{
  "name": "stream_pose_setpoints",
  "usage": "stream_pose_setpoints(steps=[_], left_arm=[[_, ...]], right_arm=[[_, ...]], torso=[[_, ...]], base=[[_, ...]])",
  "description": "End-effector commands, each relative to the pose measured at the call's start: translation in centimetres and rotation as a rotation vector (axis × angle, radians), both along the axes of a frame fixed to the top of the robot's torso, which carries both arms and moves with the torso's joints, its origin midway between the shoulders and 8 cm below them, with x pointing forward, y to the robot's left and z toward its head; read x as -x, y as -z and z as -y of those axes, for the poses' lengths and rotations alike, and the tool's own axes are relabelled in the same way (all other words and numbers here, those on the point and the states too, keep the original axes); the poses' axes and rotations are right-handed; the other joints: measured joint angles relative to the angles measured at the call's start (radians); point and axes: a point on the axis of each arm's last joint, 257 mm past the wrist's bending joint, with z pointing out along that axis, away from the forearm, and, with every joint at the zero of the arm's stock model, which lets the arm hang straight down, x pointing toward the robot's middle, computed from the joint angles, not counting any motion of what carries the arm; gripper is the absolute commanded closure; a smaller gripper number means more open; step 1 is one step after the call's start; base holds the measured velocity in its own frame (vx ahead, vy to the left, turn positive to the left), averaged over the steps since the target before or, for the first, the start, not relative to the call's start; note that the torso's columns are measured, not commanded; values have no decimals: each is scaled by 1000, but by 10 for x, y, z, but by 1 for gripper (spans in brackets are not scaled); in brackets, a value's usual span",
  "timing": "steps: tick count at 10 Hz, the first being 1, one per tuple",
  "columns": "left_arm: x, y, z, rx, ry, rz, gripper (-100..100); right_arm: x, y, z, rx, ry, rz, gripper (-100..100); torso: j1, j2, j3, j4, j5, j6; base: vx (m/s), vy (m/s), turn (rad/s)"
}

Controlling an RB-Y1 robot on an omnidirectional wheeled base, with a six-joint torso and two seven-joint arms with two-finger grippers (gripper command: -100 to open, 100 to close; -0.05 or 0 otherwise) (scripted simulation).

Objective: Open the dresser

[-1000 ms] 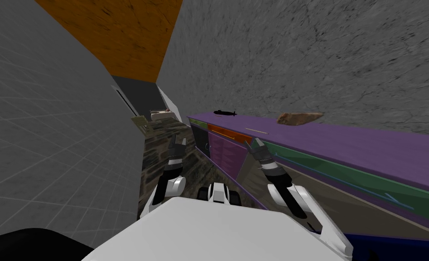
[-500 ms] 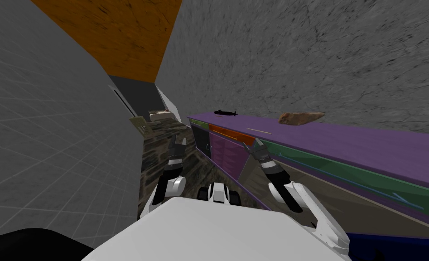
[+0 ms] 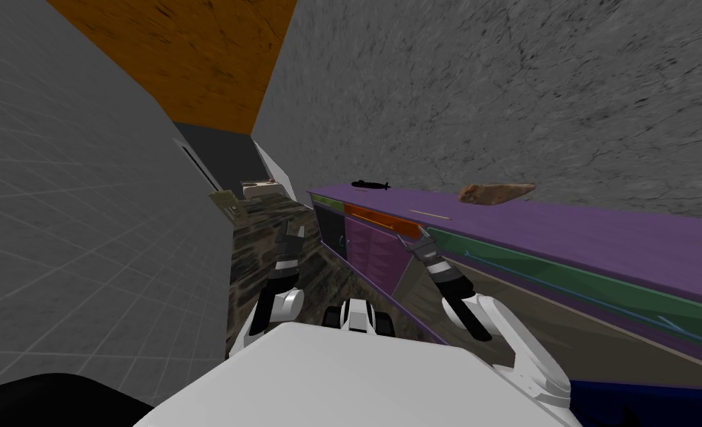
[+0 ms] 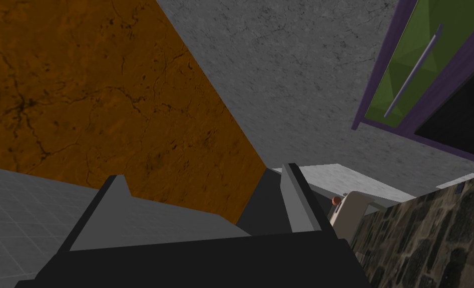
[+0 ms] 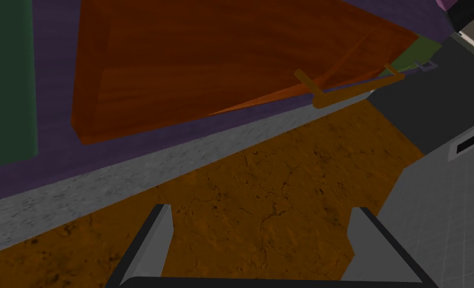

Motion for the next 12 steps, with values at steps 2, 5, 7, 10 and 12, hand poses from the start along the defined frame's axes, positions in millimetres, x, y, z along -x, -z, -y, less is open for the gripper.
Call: stream_pose_setpoints(steps=[2,5,7,10,12], left_arm=[[0,0,0,0,0,0,0],[0,0,0,0,0,0,0],[0,0,0,0,0,0,0],[0,0,0,0,0,0,0],[0,0,0,0,0,0,0]], right_arm=[[-12,16,10,195,70,12,-100],[-17,22,16,292,102,21,-100],[-26,33,28,443,151,29,-100],[-35,43,40,614,200,46,-100],[-38,47,46,697,223,57,-100]], torso=[[0,0,0,0,0,0],[1,-1,0,0,0,0],[1,1,0,0,0,0],[0,0,0,0,0,0],[0,1,0,0,0,0]], base=[[6,63,-26],[19,62,-21],[9,80,-34],[13,76,-30],[7,56,-17]])
